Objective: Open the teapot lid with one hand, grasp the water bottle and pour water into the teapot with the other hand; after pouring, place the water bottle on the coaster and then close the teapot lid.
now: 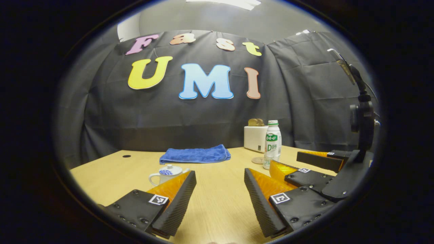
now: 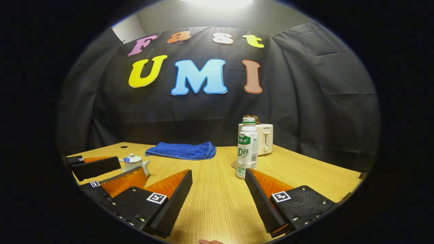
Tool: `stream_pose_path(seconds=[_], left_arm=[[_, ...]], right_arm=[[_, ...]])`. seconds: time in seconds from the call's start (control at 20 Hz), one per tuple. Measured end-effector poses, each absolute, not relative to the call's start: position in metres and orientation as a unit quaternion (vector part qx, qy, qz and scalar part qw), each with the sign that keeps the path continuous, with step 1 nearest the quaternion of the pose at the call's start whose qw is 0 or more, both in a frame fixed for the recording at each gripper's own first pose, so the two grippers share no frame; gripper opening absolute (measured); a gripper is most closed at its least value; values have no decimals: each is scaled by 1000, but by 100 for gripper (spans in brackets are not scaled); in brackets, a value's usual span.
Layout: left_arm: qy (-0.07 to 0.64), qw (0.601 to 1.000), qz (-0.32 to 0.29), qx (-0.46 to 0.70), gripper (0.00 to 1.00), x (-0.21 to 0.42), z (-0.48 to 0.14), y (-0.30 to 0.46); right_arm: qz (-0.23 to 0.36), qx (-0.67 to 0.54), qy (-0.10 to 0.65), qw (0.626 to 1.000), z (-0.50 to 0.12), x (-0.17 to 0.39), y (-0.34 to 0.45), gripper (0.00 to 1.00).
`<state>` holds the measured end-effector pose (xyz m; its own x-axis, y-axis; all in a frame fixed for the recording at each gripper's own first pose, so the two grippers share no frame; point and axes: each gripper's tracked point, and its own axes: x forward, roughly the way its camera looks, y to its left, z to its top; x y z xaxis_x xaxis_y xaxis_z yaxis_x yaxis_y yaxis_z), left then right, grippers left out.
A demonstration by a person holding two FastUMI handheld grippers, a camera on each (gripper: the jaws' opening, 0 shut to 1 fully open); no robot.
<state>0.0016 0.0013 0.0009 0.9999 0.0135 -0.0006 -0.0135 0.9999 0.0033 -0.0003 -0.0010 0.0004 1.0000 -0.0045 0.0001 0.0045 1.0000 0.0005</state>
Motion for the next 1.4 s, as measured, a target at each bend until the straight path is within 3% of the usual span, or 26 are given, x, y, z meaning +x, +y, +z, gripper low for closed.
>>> stream_pose_path(seconds=[0.15,0.35,0.75,0.9,1.4], left_arm=[[0,1000,26,2,99,0,-1,6],[5,996,92,1,100,-6,-2,34],[3,1000,27,0,100,-2,-3,8],[3,998,58,1,100,-3,-2,23],[4,997,80,-8,100,-5,-1,33]], right_arm=[[-22,1,6,1000,-2,-1,-7,96],[36,0,0,999,0,1,5,96],[69,1,-3,998,2,2,9,96],[73,0,-3,997,2,-1,11,97],[104,0,-1,995,-3,-6,14,96]])
